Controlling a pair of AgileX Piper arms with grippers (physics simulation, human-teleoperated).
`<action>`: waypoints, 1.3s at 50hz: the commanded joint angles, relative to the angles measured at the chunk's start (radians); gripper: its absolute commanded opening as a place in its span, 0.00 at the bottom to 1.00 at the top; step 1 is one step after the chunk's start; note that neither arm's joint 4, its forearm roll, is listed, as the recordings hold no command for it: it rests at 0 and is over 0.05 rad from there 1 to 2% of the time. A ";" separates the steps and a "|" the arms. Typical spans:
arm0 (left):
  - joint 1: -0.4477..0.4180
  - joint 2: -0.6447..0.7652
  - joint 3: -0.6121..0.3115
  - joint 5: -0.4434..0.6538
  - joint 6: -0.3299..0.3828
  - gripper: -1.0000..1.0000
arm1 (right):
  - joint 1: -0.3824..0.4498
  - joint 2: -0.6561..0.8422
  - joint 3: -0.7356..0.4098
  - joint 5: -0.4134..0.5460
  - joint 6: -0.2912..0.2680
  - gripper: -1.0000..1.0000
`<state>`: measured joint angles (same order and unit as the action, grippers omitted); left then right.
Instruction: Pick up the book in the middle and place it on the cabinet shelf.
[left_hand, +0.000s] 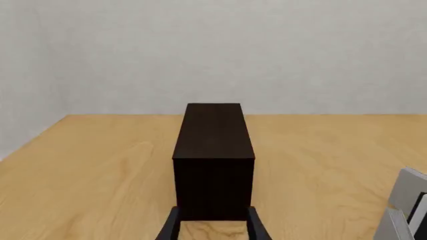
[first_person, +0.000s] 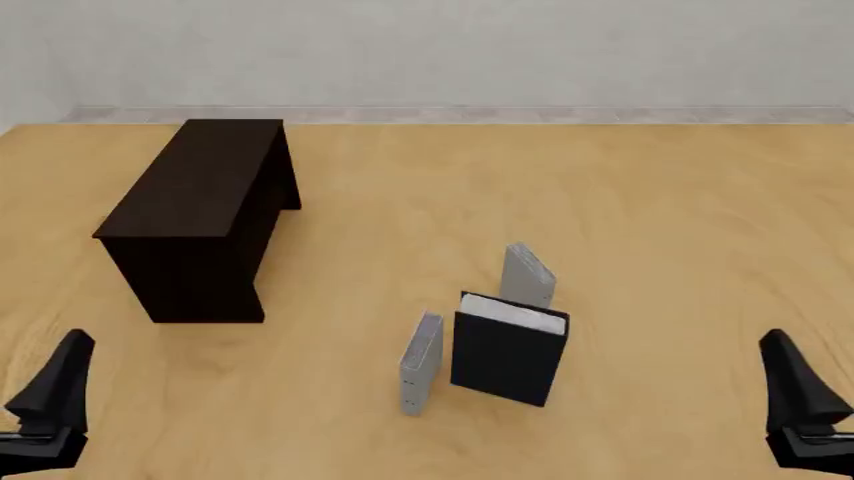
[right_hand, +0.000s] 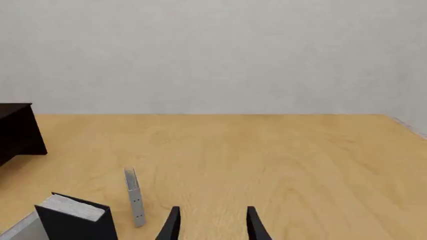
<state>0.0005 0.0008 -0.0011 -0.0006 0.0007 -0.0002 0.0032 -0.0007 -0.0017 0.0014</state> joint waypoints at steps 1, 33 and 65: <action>0.008 0.002 -0.001 -0.004 0.012 1.00 | 0.000 0.009 -0.001 -0.007 0.000 1.00; -0.148 0.295 -0.125 -0.145 0.145 1.00 | 0.000 0.020 -0.001 -0.016 0.002 1.00; -0.481 0.644 -0.343 -0.271 0.335 1.00 | 0.000 0.016 -0.001 -0.013 0.002 1.00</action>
<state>-0.3874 0.5767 -0.2664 -0.2950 0.3017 -0.0001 0.0208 -0.0020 -0.0156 0.0034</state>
